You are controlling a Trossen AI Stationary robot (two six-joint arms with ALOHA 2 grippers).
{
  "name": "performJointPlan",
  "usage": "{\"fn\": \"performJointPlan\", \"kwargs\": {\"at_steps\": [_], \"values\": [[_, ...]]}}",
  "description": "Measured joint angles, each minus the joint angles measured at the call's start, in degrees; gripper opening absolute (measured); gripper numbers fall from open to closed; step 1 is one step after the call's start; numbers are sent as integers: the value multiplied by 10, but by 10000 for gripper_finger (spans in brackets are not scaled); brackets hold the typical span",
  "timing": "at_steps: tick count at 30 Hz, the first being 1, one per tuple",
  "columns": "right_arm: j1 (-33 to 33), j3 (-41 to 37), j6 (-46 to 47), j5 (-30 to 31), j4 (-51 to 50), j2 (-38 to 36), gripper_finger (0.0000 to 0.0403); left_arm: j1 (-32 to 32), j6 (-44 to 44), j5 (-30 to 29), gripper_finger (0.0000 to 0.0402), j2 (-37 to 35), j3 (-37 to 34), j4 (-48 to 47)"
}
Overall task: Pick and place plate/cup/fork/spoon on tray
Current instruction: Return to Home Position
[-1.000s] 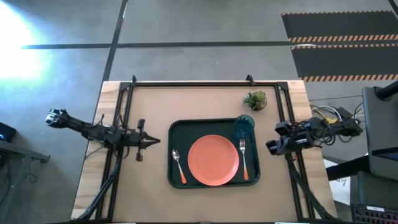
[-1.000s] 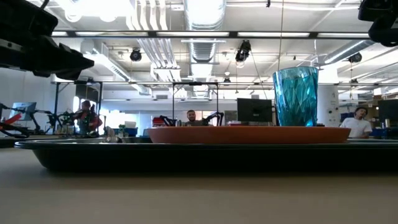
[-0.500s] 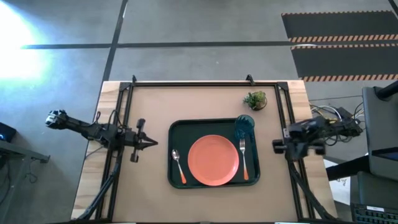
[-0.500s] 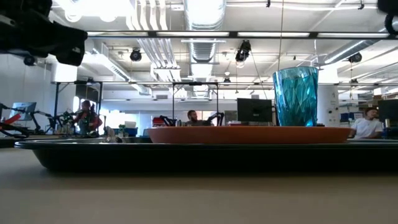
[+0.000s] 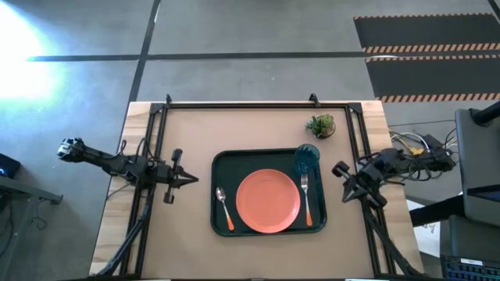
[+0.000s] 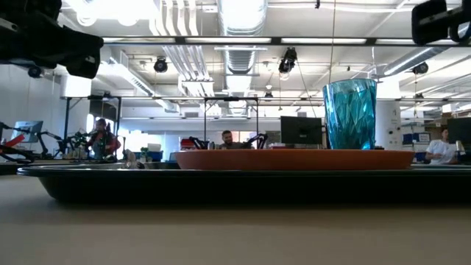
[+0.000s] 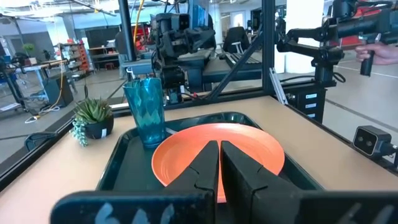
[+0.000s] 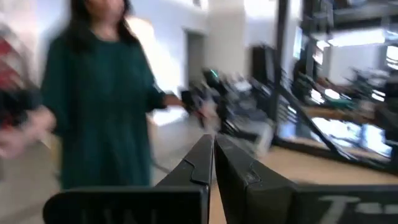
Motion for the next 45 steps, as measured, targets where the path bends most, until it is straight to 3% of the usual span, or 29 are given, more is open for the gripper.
{"fn": "performJointPlan", "kwargs": {"at_steps": [8, 21, 26, 32, 45], "values": [[0, 31, -134, 99, -151, 0, 9, 0, 0, 0, 0, 0, 0, 0], [0, -28, -147, 83, -125, -55, 9, 0, 0, 0, 0, 0, 0, 0], [-1, -30, -149, 76, -120, -53, 9, 0, 5, 0, 0, 0, -2, 0], [-1, -30, -177, 75, -122, -38, 9, 0, 97, 43, 0, 0, -13, -1], [-1, -31, -176, 75, -123, -2, 9, 0, 100, 44, 0, 0, -22, 0]]}}
